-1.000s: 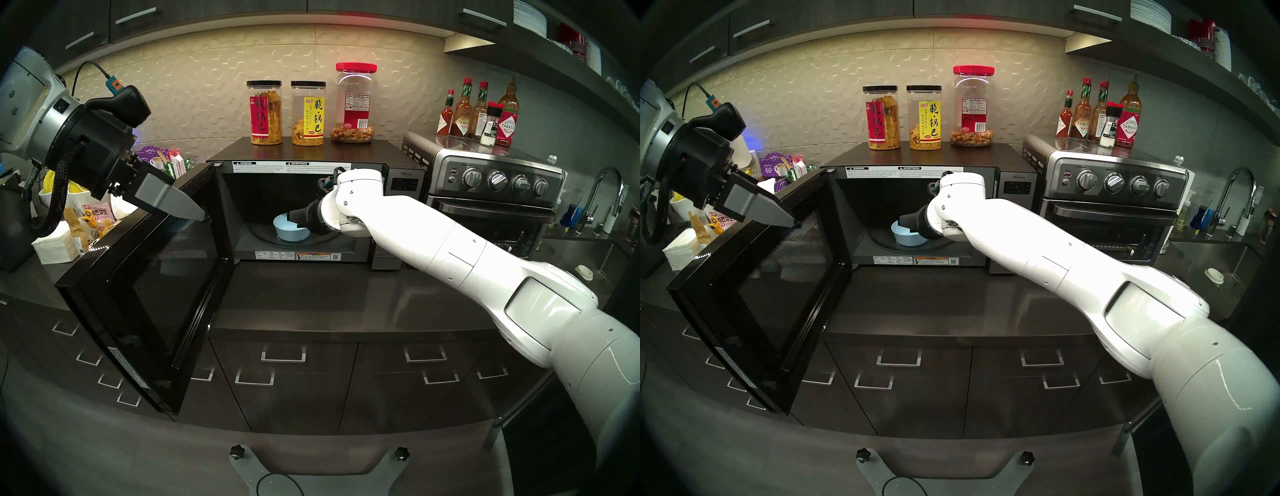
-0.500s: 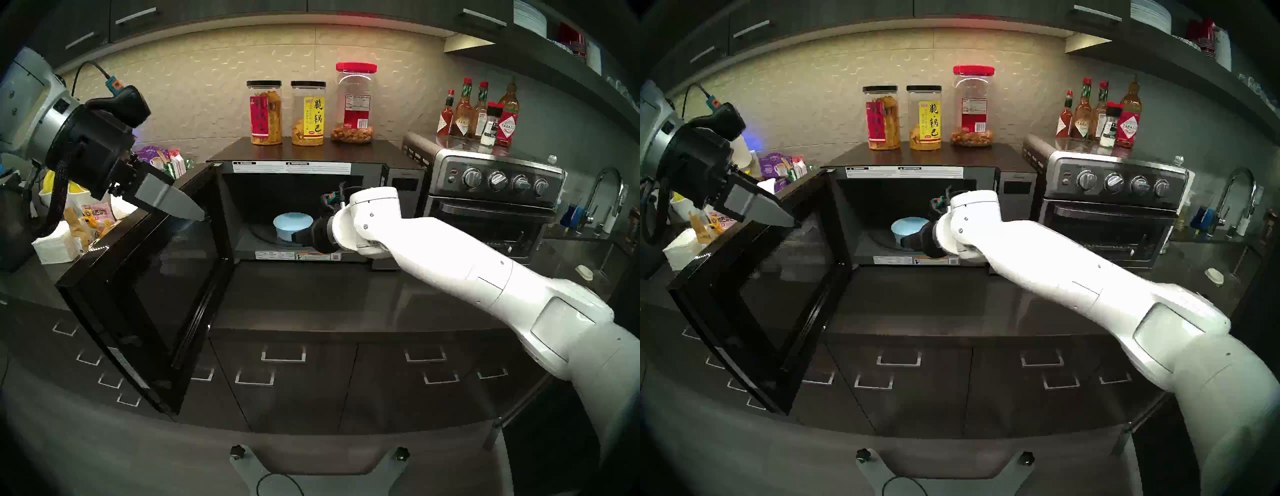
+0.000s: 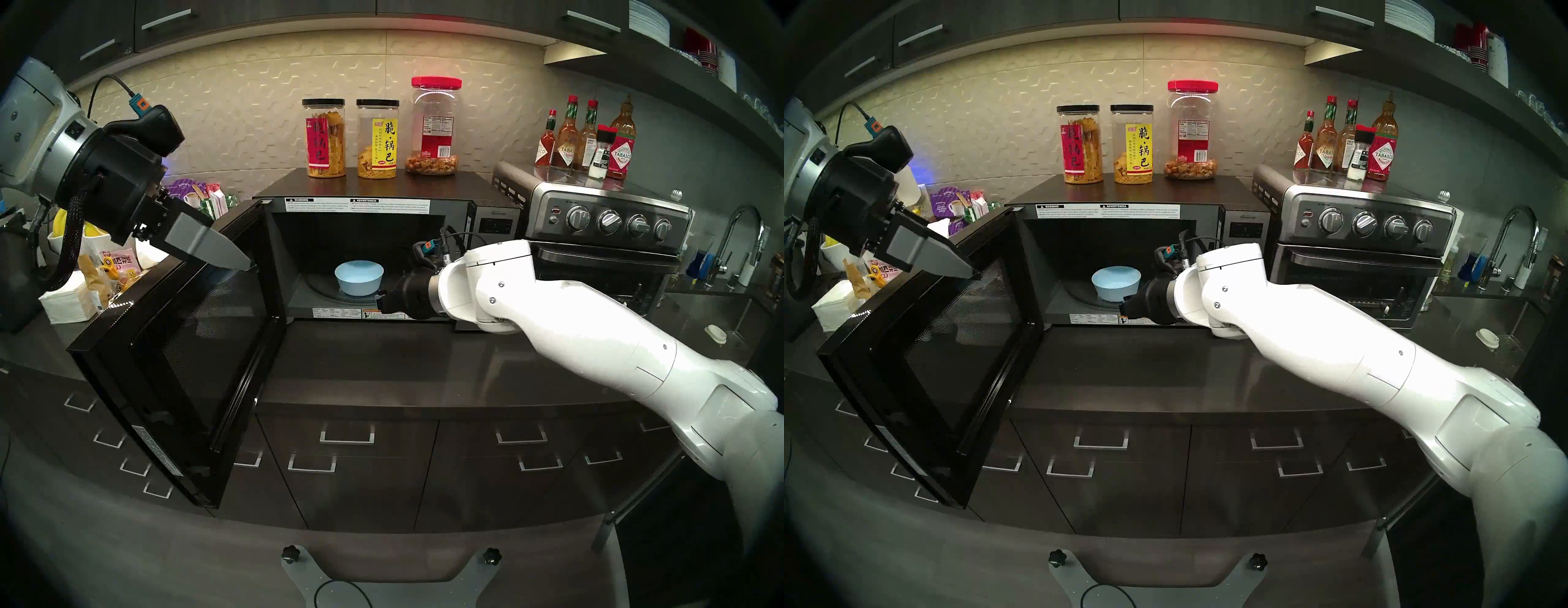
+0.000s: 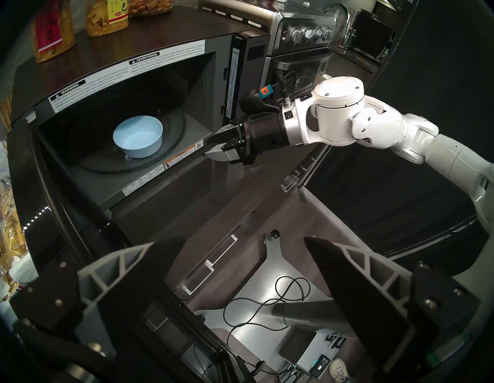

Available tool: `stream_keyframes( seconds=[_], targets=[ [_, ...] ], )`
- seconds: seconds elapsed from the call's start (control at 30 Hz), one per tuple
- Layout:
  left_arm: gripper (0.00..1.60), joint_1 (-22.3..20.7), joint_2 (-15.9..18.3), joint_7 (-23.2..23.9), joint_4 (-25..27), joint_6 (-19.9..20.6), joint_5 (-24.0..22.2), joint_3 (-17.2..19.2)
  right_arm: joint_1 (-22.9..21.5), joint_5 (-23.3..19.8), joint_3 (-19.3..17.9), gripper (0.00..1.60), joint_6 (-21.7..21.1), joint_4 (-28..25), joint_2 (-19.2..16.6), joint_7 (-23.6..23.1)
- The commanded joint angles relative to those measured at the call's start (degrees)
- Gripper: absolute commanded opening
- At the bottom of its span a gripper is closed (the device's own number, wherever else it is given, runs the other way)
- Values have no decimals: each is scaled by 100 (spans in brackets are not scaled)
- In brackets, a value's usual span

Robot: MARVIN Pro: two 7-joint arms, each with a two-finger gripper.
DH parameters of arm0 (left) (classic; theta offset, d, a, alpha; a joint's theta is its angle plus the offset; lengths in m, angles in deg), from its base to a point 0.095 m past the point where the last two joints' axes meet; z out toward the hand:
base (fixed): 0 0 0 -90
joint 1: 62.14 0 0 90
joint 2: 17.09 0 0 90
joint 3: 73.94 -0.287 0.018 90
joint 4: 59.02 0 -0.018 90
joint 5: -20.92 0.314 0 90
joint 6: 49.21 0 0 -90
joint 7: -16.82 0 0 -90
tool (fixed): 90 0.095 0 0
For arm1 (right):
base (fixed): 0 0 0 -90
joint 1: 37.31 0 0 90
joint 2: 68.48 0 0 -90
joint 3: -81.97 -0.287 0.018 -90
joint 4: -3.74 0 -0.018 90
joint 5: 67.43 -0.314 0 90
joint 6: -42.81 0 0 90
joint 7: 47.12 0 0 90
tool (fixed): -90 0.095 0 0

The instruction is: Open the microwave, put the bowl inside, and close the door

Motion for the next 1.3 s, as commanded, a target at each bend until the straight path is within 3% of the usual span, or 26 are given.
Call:
stream_keyframes(
  seconds=[0.0, 0.3, 0.4, 0.97, 1.27],
  targets=[
    [160, -22, -8, 4, -5, -14, -7, 39, 296, 175, -504, 126, -105, -606, -634, -367],
    [160, -31, -8, 4, -3, -14, -7, 30, 818, 531, -1080, 141, -235, -946, -1226, -1032],
    [160, -33, -8, 4, -3, -14, -8, 28, 1005, 636, -1262, 160, -211, -1031, -1471, -1352],
    [160, -47, -7, 4, 0, -14, -7, 13, 2000, 1017, -2183, 160, 95, -1390, -2695, -3242],
    [160, -51, -8, 4, 1, -14, -8, 10, 2469, 1371, -2409, 160, 689, -1323, -3325, -4226]
  ],
)
